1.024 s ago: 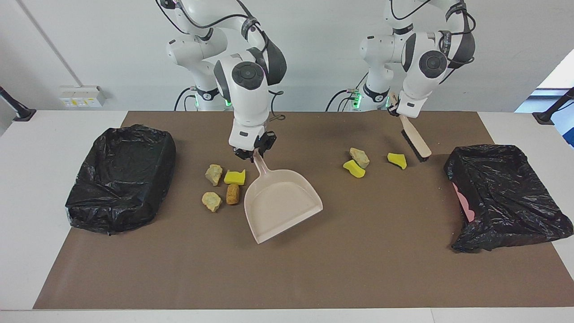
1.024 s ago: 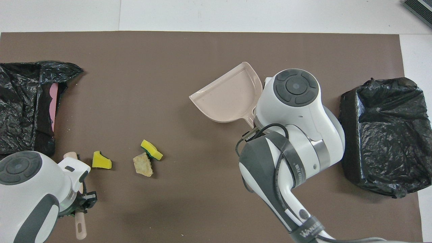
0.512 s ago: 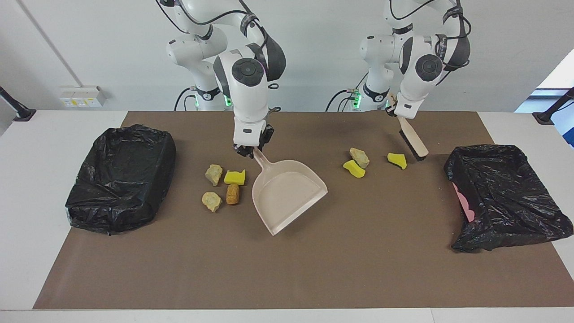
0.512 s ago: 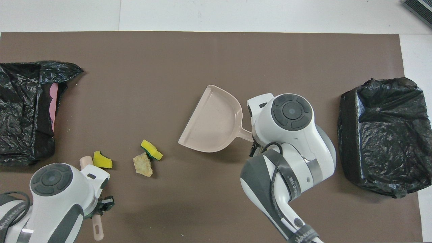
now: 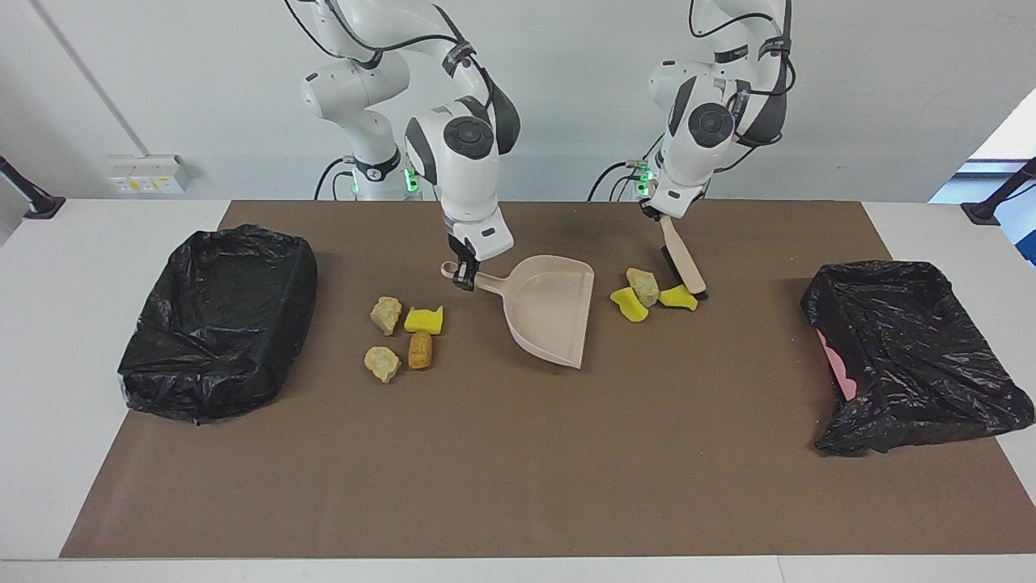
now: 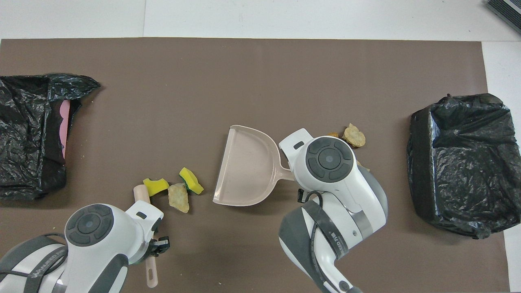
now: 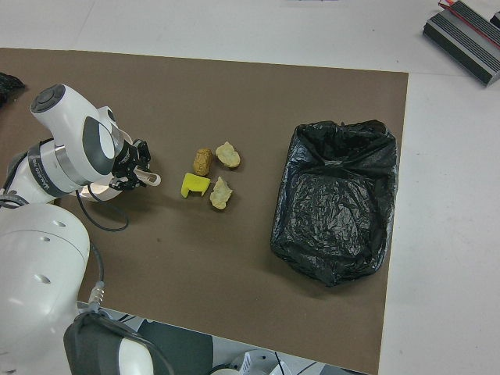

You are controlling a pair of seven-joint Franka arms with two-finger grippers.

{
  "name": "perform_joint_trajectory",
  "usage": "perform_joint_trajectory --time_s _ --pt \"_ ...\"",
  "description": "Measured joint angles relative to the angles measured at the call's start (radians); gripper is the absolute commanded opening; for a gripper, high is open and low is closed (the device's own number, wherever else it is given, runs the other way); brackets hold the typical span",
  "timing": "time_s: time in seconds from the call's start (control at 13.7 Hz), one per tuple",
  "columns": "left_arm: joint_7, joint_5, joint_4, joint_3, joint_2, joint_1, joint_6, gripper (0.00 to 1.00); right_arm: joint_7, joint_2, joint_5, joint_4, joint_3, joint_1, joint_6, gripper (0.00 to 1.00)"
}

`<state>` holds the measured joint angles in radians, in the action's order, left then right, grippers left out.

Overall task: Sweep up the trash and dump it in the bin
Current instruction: 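Sweep the sponges and crusts with the left gripper into the dustpan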

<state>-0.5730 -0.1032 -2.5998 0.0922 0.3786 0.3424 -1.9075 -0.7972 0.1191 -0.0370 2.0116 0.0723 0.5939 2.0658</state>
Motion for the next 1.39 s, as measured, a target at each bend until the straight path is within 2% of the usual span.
perform_joint_trajectory --time_s 0.29,0.51,1.02,1.17,1.39 --pt "-0.002 -0.037 0.003 0.001 -0.047 0.056 -0.075 0.0 0.0 0.007 -0.012 0.023 -0.001 0.028 0.023 0.0" --pt "-0.002 -0.042 0.003 0.0 -0.052 0.057 -0.084 0.0 0.0 0.013 -0.029 0.068 -0.001 0.034 0.083 0.0" --pt "-0.001 -0.047 0.006 -0.001 -0.061 0.059 -0.12 0.0 0.0 0.017 -0.044 0.087 0.0 0.032 0.103 0.0" --pt "0.0 -0.063 0.028 0.0 -0.085 0.077 -0.148 0.0 0.0 0.018 -0.045 0.088 0.001 0.031 0.103 0.0" --pt "-0.002 -0.082 0.09 0.001 -0.164 0.132 -0.204 0.0 0.0 0.018 -0.045 0.089 0.001 0.03 0.103 0.0"
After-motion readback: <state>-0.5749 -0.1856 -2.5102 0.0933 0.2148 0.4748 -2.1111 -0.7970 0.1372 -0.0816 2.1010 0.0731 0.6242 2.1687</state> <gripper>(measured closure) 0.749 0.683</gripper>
